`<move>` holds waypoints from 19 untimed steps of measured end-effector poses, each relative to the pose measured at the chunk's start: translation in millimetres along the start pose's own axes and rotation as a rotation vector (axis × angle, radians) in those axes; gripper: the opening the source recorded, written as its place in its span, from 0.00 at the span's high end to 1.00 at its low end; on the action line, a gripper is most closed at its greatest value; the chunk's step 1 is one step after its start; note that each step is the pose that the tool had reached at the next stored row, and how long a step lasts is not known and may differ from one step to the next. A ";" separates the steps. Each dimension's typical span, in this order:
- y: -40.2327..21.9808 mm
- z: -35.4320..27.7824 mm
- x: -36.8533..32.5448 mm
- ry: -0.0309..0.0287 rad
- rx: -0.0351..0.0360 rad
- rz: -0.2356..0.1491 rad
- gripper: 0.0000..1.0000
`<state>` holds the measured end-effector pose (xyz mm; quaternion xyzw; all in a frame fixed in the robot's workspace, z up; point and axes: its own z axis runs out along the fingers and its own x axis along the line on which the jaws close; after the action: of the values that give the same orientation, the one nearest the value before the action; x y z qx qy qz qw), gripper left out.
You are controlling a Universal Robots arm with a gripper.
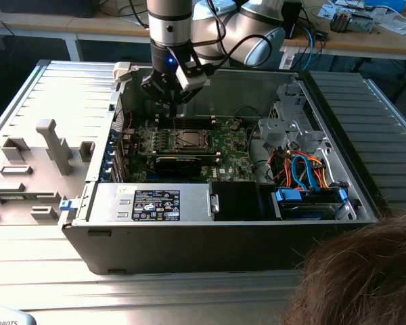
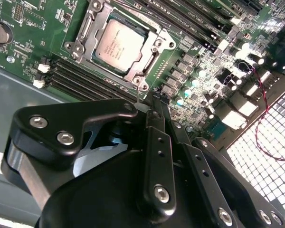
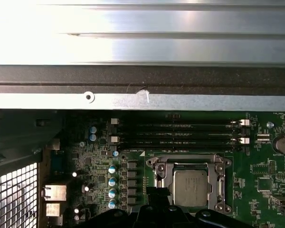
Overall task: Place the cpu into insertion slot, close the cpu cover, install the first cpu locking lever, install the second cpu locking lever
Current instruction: 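Install the first cpu locking lever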
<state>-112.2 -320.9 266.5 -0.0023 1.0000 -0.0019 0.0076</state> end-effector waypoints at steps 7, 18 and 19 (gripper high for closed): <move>1.4 0.0 0.7 0.0000 0.0000 0.000 0.89; 5.0 -0.1 2.9 0.0000 0.0000 0.000 0.89; 5.4 -0.1 3.1 0.0000 0.0000 0.000 0.89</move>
<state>-115.3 -315.5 266.5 -0.0022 1.0000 -0.0019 0.0075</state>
